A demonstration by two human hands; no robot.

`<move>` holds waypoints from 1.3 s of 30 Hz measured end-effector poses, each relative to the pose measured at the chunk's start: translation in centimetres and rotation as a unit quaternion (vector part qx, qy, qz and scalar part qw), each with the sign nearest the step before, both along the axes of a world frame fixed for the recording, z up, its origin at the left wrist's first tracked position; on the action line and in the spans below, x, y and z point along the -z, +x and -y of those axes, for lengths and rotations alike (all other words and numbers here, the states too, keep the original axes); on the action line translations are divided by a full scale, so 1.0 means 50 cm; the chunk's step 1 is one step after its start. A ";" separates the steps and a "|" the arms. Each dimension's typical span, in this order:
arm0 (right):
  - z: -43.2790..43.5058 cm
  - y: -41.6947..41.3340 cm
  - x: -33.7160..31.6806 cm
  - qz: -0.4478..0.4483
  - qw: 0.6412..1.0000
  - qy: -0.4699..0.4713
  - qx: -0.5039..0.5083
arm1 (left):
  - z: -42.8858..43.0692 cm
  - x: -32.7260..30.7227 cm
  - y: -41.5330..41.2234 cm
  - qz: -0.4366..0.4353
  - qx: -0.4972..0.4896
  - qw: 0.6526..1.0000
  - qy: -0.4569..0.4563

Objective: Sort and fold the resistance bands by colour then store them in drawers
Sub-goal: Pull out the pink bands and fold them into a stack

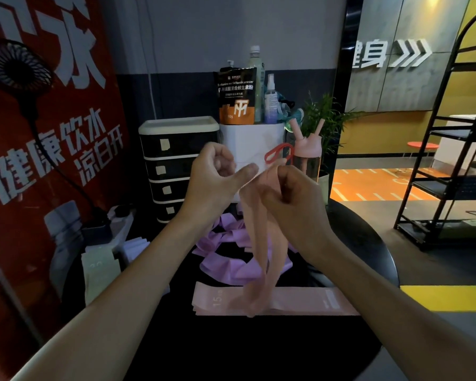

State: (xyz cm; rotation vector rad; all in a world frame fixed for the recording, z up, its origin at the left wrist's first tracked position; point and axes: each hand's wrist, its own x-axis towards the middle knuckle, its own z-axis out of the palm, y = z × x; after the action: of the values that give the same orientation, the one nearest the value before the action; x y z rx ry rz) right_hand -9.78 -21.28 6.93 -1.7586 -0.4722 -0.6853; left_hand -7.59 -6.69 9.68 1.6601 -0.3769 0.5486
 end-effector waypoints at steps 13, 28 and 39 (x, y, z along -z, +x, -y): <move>-0.007 -0.010 0.003 0.002 0.999 -0.027 -0.029 | -0.010 -0.005 -0.021 -0.056 0.063 0.994 -0.068; -0.006 -0.006 -0.033 -0.104 0.987 0.054 -0.113 | -0.016 -0.020 -0.023 0.037 0.025 0.999 0.016; 0.020 0.025 -0.042 -0.105 0.983 0.136 -0.056 | -0.014 0.085 -0.016 -0.174 0.185 0.967 0.039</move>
State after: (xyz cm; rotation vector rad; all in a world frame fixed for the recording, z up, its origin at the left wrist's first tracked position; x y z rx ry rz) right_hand -8.51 -22.26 9.05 -1.5135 -0.3136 -0.4538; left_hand -8.41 -5.98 5.41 1.6700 -0.4393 -0.0379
